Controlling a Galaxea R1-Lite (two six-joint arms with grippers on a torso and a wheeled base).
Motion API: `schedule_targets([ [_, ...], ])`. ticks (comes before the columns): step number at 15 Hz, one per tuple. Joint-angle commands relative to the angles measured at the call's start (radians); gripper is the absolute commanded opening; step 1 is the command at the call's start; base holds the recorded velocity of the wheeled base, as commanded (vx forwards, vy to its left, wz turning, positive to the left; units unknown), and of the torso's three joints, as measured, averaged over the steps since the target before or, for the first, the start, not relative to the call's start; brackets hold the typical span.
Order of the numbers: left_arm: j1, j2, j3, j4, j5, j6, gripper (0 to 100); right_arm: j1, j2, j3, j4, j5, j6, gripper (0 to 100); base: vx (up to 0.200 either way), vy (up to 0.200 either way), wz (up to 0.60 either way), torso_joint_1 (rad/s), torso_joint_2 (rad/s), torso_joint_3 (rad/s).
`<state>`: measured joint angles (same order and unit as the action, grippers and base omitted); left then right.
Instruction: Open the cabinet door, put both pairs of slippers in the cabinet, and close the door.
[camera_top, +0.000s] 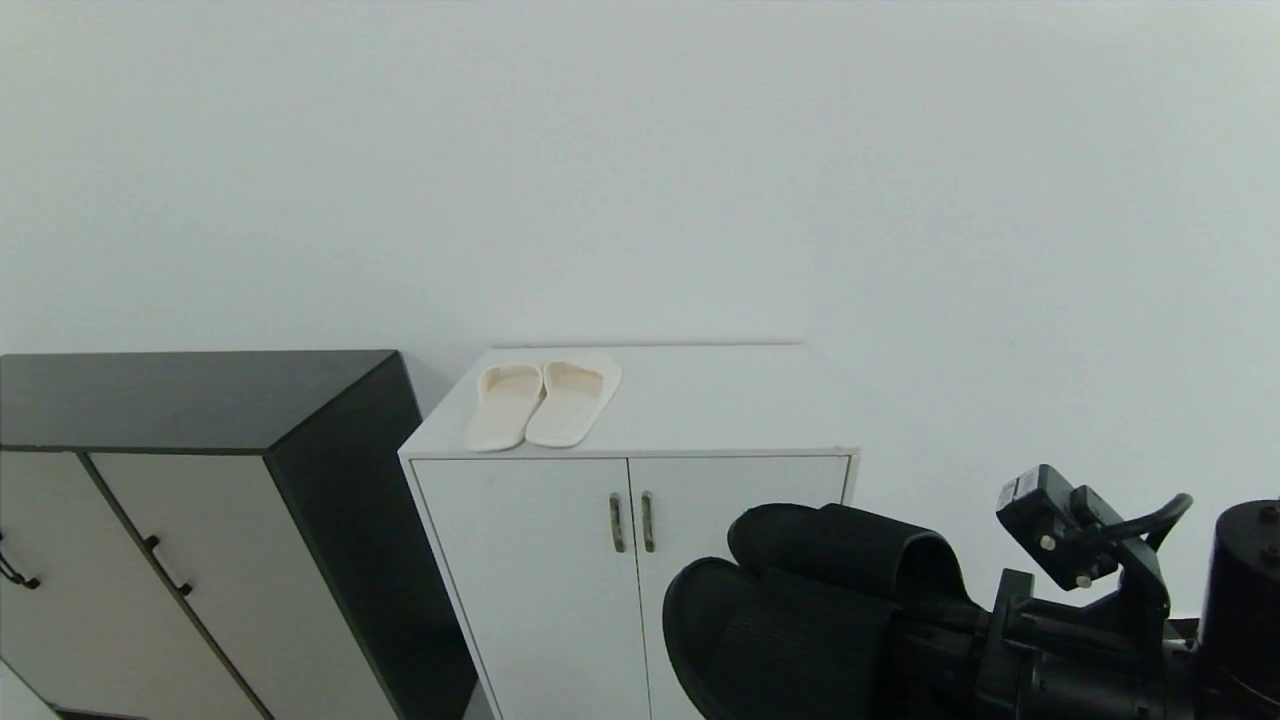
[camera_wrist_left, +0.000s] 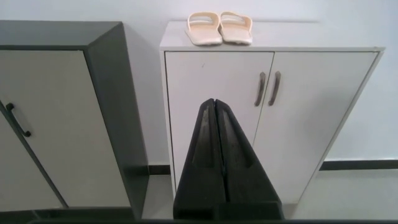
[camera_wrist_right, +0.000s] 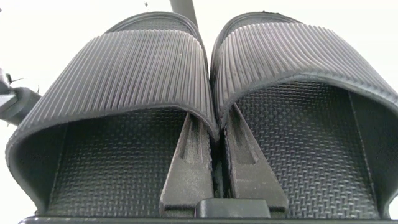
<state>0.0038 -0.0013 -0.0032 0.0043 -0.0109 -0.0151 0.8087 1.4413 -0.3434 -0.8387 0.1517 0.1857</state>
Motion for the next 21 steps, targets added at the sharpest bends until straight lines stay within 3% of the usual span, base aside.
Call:
schedule_targets([
  [1, -0.001, 0.001, 0.000, 0.000, 0.000, 0.000, 0, 0.000, 0.005, 0.001, 0.000, 0.000, 0.000, 0, 0.000, 0.000, 0.00, -0.183, 0.39, 0.203],
  [21, 0.001, 0.001, 0.000, 0.000, 0.000, -0.003, 0, 0.001, 0.005, 0.012, 0.000, 0.002, 0.000, 0, 0.000, 0.000, 0.00, -0.256, 0.52, 0.258],
])
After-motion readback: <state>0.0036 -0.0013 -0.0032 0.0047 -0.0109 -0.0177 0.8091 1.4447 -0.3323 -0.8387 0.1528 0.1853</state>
